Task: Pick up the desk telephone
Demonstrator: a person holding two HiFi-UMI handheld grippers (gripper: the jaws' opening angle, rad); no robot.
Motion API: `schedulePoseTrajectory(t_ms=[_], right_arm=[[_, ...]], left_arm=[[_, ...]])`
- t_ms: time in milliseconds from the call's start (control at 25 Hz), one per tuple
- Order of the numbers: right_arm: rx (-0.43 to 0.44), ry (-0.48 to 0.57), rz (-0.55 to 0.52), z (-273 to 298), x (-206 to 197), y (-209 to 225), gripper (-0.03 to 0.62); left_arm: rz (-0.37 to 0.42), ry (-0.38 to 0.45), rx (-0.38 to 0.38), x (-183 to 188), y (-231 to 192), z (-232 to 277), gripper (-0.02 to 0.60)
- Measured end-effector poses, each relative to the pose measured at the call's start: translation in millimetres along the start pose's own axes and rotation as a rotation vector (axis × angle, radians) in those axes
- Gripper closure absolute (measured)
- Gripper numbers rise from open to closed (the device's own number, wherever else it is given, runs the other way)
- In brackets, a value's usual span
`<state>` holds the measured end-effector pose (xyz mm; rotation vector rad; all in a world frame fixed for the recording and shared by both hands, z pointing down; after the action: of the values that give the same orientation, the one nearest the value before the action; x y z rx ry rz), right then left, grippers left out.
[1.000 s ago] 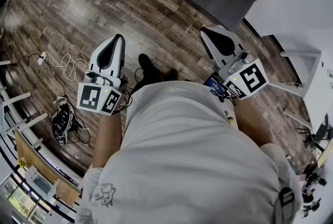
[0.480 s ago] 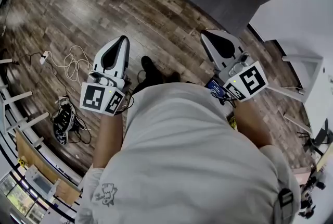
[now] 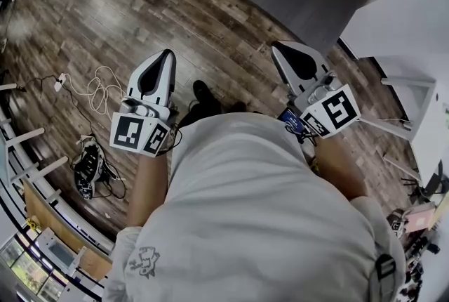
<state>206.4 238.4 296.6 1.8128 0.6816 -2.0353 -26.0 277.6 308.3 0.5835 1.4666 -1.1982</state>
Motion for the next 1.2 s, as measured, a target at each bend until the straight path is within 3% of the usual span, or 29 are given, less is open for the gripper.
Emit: schedulePoseTrajectory(t_ms=[160,320,440,720,1200], right_arm=[[-0.035,-0.021,-0.101,22.4,2.8,-0.5,0.588],[-0.062,-0.032,-0.094,54.1,3.9,0.6,0.570],[-0.087,-0.050,-0.075,80.0,9.4,2.1,0.506],[-0.132,-0.072,-0.048,128.2,19.5,-2.9,0.412],[-0.093,-0.096,-0.041,202.7,23.4,-35.4,0.401]], left_arm=[[-0.004,0.004,-0.003,5.8,-21.6,6.6,0.569],[-0.012,0.000,-0.019,15.2,-49.3,14.4,0.564],[-0.019,-0.016,-0.040,28.3,-71.3,20.0,0.515],[-0.020,-0.032,-0.115,51.9,-113.7,23.1,0.333],[-0.054,-0.015,-0.136,67.4,-172.8,8.5,0.287]])
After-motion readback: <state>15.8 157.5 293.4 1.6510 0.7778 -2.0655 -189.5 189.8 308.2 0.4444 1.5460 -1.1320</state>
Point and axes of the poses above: the fingertips, and each gripper's own axes: z forward along the fingers, y to its right, x out of its top, the point moved 3 cm from there along -z, backward along the fingers, and after that the axes turned 11 degrees about -z, right-handed, at the moved point
